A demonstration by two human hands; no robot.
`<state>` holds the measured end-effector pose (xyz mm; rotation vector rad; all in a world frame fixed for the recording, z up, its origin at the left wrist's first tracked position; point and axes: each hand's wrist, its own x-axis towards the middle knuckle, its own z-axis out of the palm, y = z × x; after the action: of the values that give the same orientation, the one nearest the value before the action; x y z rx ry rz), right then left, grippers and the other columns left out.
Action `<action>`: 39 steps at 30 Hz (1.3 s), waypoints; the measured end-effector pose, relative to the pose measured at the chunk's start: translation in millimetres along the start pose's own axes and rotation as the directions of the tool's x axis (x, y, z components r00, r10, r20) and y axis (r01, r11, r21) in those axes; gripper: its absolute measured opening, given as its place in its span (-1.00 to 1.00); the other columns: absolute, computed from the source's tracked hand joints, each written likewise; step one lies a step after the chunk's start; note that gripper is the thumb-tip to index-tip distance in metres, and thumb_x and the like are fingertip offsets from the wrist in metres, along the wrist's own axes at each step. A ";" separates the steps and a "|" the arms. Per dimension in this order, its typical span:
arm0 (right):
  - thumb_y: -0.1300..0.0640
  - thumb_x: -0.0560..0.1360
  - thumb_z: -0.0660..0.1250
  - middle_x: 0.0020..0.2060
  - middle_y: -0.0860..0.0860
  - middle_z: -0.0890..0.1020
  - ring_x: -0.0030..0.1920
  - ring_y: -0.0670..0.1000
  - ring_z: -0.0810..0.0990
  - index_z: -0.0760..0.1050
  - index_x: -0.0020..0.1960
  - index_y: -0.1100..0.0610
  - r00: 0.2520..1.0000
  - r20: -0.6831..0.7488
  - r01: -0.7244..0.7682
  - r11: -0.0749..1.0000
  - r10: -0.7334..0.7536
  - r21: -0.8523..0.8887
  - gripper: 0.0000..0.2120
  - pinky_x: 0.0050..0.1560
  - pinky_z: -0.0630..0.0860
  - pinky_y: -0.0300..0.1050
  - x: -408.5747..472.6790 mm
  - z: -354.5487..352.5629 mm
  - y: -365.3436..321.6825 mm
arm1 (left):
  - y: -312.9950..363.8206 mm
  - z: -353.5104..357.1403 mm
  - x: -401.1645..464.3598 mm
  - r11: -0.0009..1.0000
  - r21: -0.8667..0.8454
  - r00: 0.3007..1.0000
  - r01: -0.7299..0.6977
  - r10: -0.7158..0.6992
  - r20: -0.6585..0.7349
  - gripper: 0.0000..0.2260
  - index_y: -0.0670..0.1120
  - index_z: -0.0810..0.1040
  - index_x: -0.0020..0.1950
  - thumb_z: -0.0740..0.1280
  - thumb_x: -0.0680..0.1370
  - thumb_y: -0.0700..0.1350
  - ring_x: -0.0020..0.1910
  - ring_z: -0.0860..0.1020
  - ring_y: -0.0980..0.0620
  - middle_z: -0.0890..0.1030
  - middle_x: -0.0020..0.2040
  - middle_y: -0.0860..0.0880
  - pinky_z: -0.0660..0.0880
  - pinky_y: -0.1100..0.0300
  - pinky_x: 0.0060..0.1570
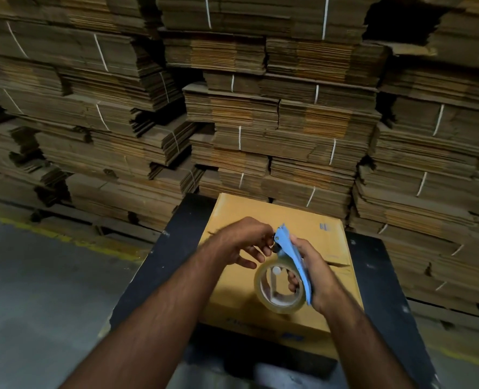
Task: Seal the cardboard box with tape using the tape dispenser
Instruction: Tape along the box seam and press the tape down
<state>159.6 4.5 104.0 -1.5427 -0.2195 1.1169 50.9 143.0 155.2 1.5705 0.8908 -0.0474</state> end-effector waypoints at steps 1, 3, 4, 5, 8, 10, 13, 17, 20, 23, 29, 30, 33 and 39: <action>-0.27 0.44 0.37 -0.42 0.05 0.54 -0.47 -0.02 0.45 0.65 0.03 0.18 1.000 -0.013 -0.003 1.000 0.003 -0.023 -0.50 -0.37 0.41 -0.12 0.3 3.0 1.0 | -2.3 -3.1 2.1 1.000 0.008 1.000 -0.007 0.007 0.001 -0.75 -0.17 0.65 0.04 0.23 0.58 -0.08 -0.29 0.58 0.00 0.65 -0.23 -0.05 0.60 0.04 -0.10; -0.32 0.37 0.42 -0.31 0.12 0.60 -0.37 0.01 0.53 0.65 0.10 0.14 1.000 -0.024 0.012 0.998 -0.014 -0.066 -0.43 -0.28 0.45 -0.07 1.5 7.3 4.0 | -7.9 -10.3 6.4 1.000 0.016 1.000 -0.016 0.016 0.017 -0.78 -0.15 0.66 0.03 0.26 0.58 -0.09 -0.27 0.61 0.00 0.68 -0.20 -0.06 0.63 0.03 -0.11; -0.34 0.33 0.44 -0.22 0.19 0.62 -0.29 0.07 0.56 0.64 0.11 0.12 0.999 -0.022 0.044 0.995 -0.046 -0.092 -0.40 -0.21 0.47 -0.02 2.0 8.7 5.7 | -11.1 -14.2 8.2 1.000 0.002 0.999 -0.014 0.014 0.034 -0.80 -0.15 0.67 0.02 0.29 0.58 -0.09 -0.26 0.62 0.00 0.70 -0.19 -0.06 0.64 0.02 -0.10; -0.36 0.30 0.46 -0.12 0.24 0.63 -0.22 0.12 0.59 0.62 0.09 0.12 0.995 -0.017 0.095 0.986 -0.098 -0.134 -0.38 -0.15 0.48 0.03 0.8 10.6 6.4 | -14.6 -18.5 10.6 1.000 -0.031 0.998 -0.006 0.007 0.057 -0.81 -0.16 0.67 0.02 0.31 0.57 -0.10 -0.23 0.65 -0.02 0.71 -0.18 -0.08 0.65 0.00 -0.08; -0.37 0.27 0.49 -0.03 0.14 0.66 -0.09 0.13 0.66 0.50 0.04 0.10 0.962 0.010 0.254 0.883 -0.272 -0.393 -0.38 -0.08 0.55 0.08 -5.8 13.1 5.4 | -27.2 -29.8 19.8 0.979 -0.194 0.991 0.057 -0.031 0.133 -0.83 -0.17 0.68 0.05 0.39 0.55 -0.12 -0.12 0.71 -0.07 0.72 -0.13 -0.13 0.66 -0.01 -0.05; -0.29 0.24 0.56 0.00 0.10 0.63 -0.05 0.08 0.65 0.46 0.06 0.03 0.949 0.064 0.297 0.810 -0.308 -0.506 -0.41 -0.08 0.55 0.02 -9.7 14.0 3.3 | -34.3 -33.5 26.0 0.963 -0.261 0.988 0.071 -0.031 0.152 -0.82 -0.20 0.67 0.08 0.43 0.53 -0.14 -0.13 0.71 -0.08 0.71 -0.09 -0.17 0.66 0.01 -0.07; -0.14 0.23 0.64 0.02 0.02 0.58 -0.05 0.01 0.62 0.39 0.10 -0.06 0.956 0.073 0.267 0.738 -0.285 -0.620 -0.40 -0.10 0.61 -0.01 -14.1 15.5 1.4 | -39.6 -35.7 30.2 0.952 -0.297 0.989 0.068 -0.025 0.145 -0.85 -0.21 0.65 0.04 0.46 0.51 -0.17 -0.17 0.71 -0.07 0.72 -0.08 -0.20 0.66 0.02 -0.10; -0.08 0.28 0.58 -0.09 -0.12 0.55 -0.14 -0.09 0.58 0.30 0.12 -0.15 0.926 0.032 0.244 0.532 -0.376 -0.811 -0.42 -0.25 0.56 -0.12 -13.6 19.3 -3.2 | -43.1 -40.0 34.0 0.967 -0.252 0.992 0.031 0.001 0.125 -0.81 -0.20 0.65 0.08 0.45 0.53 -0.14 -0.19 0.68 -0.06 0.70 -0.14 -0.17 0.66 -0.01 -0.07; -0.07 0.30 0.56 -0.06 -0.08 0.56 -0.12 -0.08 0.56 0.31 0.17 -0.12 0.889 0.063 0.286 0.444 -0.453 -0.849 -0.43 -0.22 0.53 -0.13 -7.2 16.8 -10.7 | -41.2 -41.9 35.2 0.975 -0.221 0.994 -0.007 0.031 0.105 -0.81 -0.20 0.65 0.11 0.43 0.54 -0.13 -0.23 0.66 -0.03 0.69 -0.17 -0.15 0.66 0.03 -0.12; -0.11 0.28 0.56 0.00 -0.04 0.56 -0.07 -0.03 0.56 0.31 0.19 -0.12 0.864 0.113 0.331 0.385 -0.490 -0.862 -0.39 -0.16 0.55 -0.06 -0.7 16.4 -18.3 | -38.0 -42.4 37.2 0.967 -0.255 0.995 -0.029 0.052 0.083 -0.78 -0.19 0.65 0.13 0.42 0.55 -0.10 -0.22 0.67 -0.04 0.70 -0.16 -0.15 0.65 0.02 -0.10; -0.14 0.28 0.55 0.03 -0.06 0.56 -0.07 -0.04 0.56 0.30 0.22 -0.13 0.827 0.197 0.404 0.313 -0.527 -0.859 -0.37 -0.17 0.59 -0.08 12.3 9.5 -39.2 | -31.4 -38.1 42.0 0.914 -0.402 0.998 -0.058 0.067 0.009 -0.83 -0.17 0.62 0.13 0.41 0.56 -0.15 -0.21 0.69 -0.04 0.72 -0.07 -0.21 0.64 0.04 -0.14; -0.15 0.27 0.55 0.03 -0.08 0.55 -0.08 -0.05 0.56 0.30 0.21 -0.14 0.824 0.215 0.415 0.302 -0.524 -0.858 -0.37 -0.18 0.58 -0.09 14.4 6.4 -42.5 | -29.5 -36.6 42.8 0.907 -0.417 0.998 -0.062 0.065 -0.007 -0.83 -0.18 0.63 0.12 0.42 0.56 -0.16 -0.23 0.68 -0.03 0.72 -0.08 -0.21 0.63 0.04 -0.14; -0.17 0.27 0.53 0.00 -0.09 0.56 -0.12 -0.09 0.55 0.29 0.19 -0.16 0.812 0.261 0.448 0.272 -0.521 -0.852 -0.39 -0.24 0.53 -0.15 21.4 -4.1 -49.9 | -22.3 -30.1 45.7 0.902 -0.431 1.000 -0.024 0.021 -0.012 -0.85 -0.23 0.66 0.04 0.43 0.53 -0.17 -0.29 0.64 -0.02 0.69 -0.14 -0.20 0.64 0.01 -0.09; -0.19 0.28 0.53 0.00 -0.09 0.55 -0.15 -0.10 0.55 0.28 0.21 -0.20 0.808 0.303 0.468 0.237 -0.506 -0.851 -0.37 -0.19 0.62 -0.09 34.5 -29.5 -56.9 | -17.9 -10.2 53.8 0.898 -0.437 0.999 0.052 -0.043 0.030 -0.82 -0.27 0.65 0.01 0.43 0.53 -0.15 -0.34 0.57 0.01 0.61 -0.26 -0.14 0.63 -0.12 0.03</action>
<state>223.7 26.3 130.9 -2.1903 -1.4223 0.3687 74.0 177.7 115.4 1.1243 0.8543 0.0979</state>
